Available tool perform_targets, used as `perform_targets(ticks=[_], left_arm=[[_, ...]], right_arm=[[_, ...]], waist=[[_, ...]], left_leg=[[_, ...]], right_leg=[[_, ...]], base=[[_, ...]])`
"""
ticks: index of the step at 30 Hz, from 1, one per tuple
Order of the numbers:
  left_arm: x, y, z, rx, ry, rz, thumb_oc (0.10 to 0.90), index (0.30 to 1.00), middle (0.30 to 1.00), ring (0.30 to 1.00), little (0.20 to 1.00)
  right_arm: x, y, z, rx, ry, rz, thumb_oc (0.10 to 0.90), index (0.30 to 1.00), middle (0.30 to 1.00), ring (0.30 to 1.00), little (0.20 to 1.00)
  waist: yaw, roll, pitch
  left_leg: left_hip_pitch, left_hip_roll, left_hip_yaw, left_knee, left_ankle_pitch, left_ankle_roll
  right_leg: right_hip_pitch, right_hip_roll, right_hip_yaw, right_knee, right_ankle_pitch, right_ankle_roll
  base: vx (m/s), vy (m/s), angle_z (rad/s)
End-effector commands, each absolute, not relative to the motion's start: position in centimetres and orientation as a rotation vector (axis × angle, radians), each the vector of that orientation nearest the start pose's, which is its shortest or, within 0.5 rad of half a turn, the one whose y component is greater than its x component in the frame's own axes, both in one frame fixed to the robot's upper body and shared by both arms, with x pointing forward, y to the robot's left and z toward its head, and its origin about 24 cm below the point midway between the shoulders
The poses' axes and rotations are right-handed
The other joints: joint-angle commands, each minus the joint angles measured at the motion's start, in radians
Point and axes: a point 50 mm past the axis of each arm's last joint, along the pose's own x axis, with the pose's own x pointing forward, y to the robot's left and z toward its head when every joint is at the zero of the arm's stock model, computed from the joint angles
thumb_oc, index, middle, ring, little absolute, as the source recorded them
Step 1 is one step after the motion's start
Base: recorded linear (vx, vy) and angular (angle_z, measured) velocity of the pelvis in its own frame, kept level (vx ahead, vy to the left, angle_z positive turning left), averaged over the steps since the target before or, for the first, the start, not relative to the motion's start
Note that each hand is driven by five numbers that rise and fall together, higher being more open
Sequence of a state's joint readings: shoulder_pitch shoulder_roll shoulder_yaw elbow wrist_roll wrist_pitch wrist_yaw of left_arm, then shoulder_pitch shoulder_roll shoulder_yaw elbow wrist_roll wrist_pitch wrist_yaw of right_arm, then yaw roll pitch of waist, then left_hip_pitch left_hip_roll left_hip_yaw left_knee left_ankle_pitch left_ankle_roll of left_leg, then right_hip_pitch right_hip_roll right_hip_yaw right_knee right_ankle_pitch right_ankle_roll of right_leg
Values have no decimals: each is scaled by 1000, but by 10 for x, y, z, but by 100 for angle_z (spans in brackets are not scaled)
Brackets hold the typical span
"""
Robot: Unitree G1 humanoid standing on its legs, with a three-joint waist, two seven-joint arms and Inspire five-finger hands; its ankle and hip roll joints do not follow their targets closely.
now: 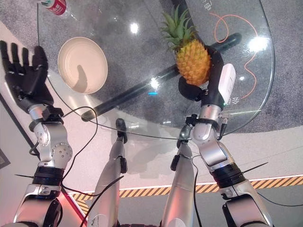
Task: Pick up the fruit to the plate
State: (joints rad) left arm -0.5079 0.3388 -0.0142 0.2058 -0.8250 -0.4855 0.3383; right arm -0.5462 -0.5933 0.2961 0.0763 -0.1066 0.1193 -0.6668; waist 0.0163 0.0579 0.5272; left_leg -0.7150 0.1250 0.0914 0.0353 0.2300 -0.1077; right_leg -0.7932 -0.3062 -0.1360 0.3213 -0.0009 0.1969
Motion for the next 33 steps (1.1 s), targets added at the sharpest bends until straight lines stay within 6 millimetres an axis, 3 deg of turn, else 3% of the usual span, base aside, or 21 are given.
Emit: perform_targets(ticks=[1, 10, 33], left_arm=[[308, 215, 231, -565, -862, 128, 800, 900, 900, 900, 900], [319, 192, 233, -533, -769, -46, 800, 900, 900, 900, 900], [327, 130, 243, -881, -605, -441, 800, 900, 900, 900, 900]], right_arm=[[298, -166, 262, -597, -982, -383, 100, 300, 300, 300, 200], [291, -147, 281, -614, -1075, -267, 100, 300, 300, 300, 200], [279, -100, 303, -645, -1172, -39, 100, 300, 300, 300, 200]], waist=[[16, -15, -7], [15, -3, -7], [6, 0, -7]], left_leg=[[55, 44, -15, 35, -86, -35], [65, 42, -9, 29, -79, -35], [70, 36, 2, 19, -65, -31]], right_leg=[[73, -23, -77, -127, 135, 33], [87, -31, -79, -138, 142, 40], [92, -37, -84, -153, 161, 41]], base=[[0, 0, 0], [0, 0, 0], [0, 0, 0]])
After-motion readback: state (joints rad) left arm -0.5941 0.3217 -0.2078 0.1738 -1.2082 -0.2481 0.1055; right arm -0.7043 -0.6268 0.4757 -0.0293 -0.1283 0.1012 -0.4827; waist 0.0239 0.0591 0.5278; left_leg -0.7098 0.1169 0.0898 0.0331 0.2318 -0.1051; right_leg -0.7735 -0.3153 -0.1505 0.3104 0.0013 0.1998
